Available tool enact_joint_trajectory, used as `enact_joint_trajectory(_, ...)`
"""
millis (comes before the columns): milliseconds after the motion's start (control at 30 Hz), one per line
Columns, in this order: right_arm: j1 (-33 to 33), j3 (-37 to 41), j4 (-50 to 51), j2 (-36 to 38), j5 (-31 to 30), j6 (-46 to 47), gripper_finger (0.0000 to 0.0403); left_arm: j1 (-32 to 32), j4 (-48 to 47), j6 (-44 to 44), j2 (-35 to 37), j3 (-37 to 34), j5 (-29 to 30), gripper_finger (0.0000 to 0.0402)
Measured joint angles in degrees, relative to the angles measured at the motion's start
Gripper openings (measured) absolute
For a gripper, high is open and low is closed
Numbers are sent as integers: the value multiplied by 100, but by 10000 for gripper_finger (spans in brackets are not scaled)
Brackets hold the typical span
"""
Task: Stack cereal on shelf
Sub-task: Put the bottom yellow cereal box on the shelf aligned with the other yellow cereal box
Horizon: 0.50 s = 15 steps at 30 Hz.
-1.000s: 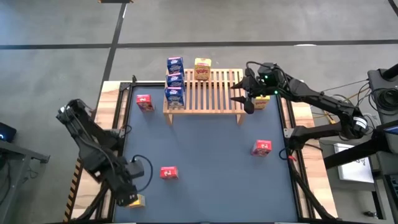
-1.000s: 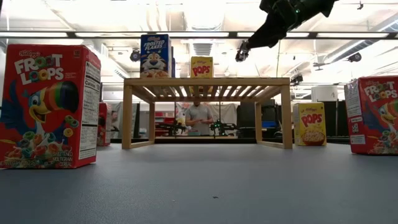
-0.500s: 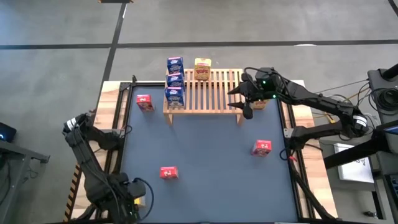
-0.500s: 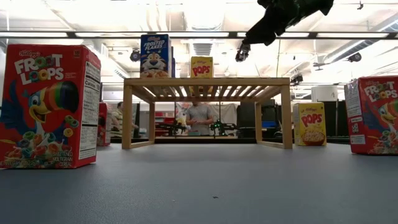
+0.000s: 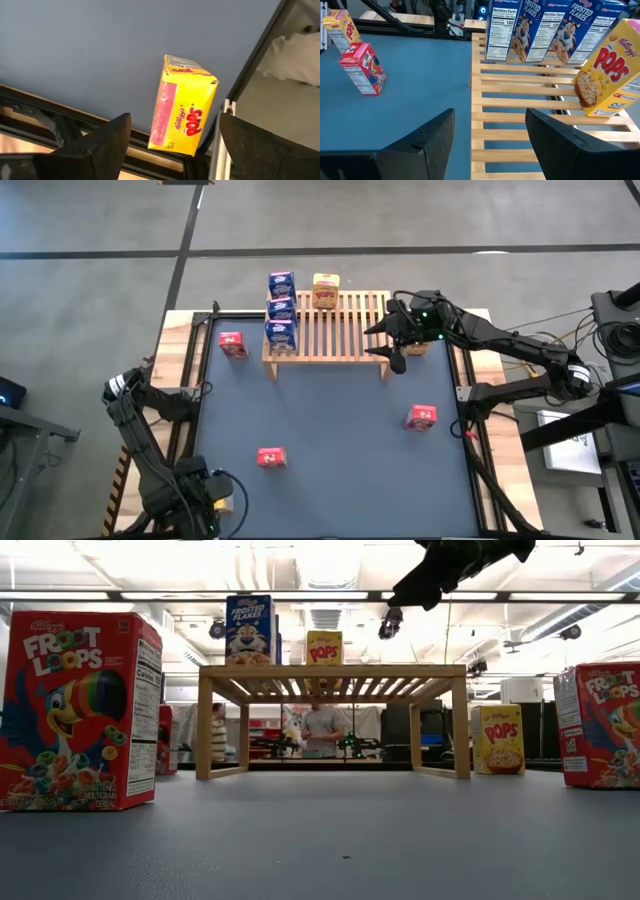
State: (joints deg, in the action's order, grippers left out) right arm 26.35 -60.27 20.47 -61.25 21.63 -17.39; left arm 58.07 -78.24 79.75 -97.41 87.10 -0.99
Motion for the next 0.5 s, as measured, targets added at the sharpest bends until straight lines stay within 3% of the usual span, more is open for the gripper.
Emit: enact_joint_trajectory(500, 0, 2, -28, 0, 0, 68, 233, 14, 581, -253, 108, -540, 105, 286)
